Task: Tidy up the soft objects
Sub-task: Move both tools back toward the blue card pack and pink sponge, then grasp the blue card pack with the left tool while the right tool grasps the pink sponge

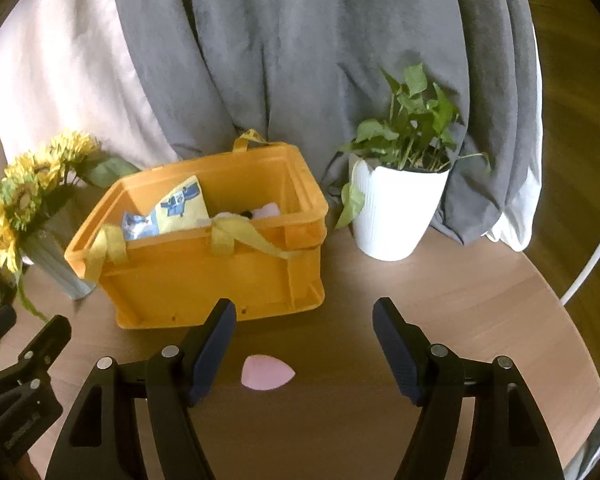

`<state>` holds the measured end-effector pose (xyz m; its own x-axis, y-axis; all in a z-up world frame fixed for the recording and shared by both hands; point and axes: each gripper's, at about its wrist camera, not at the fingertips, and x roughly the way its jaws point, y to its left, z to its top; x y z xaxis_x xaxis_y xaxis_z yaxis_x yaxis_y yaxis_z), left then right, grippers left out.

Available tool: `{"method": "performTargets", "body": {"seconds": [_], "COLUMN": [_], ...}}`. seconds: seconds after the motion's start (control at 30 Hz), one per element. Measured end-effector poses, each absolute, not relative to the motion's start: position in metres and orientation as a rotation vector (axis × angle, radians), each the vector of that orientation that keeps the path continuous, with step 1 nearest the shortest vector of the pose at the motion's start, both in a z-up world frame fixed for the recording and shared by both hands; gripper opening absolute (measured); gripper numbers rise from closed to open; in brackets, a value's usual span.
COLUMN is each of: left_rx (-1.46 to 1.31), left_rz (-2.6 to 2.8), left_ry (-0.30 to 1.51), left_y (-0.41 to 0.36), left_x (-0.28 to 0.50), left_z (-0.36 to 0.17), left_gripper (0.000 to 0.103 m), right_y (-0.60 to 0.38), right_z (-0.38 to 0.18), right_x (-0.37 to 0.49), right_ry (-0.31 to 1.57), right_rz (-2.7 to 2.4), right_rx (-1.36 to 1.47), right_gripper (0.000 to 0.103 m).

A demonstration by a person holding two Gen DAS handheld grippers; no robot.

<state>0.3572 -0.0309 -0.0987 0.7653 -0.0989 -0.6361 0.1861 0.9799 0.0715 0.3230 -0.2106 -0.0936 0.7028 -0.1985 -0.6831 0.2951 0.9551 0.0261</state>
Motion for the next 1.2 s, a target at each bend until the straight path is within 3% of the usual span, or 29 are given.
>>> {"method": "performTargets", "body": {"seconds": [0.57,1.2], "left_rx": [0.244,0.401], "left_rz": [-0.389,-0.498], "left_ry": [0.758,0.839], "left_y": [-0.039,-0.070], "left_x": [0.352,0.389], "left_z": [-0.170,-0.213], "left_gripper": [0.089,0.089], "right_y": [-0.198,-0.199], "right_z": [-0.163,-0.213], "right_x": [0.323,0.364], "right_ry": [0.909,1.021], "right_rz": [-0.177,-0.098], "right_rx": [0.142,0.155], "right_gripper": [0.072,0.072]}}
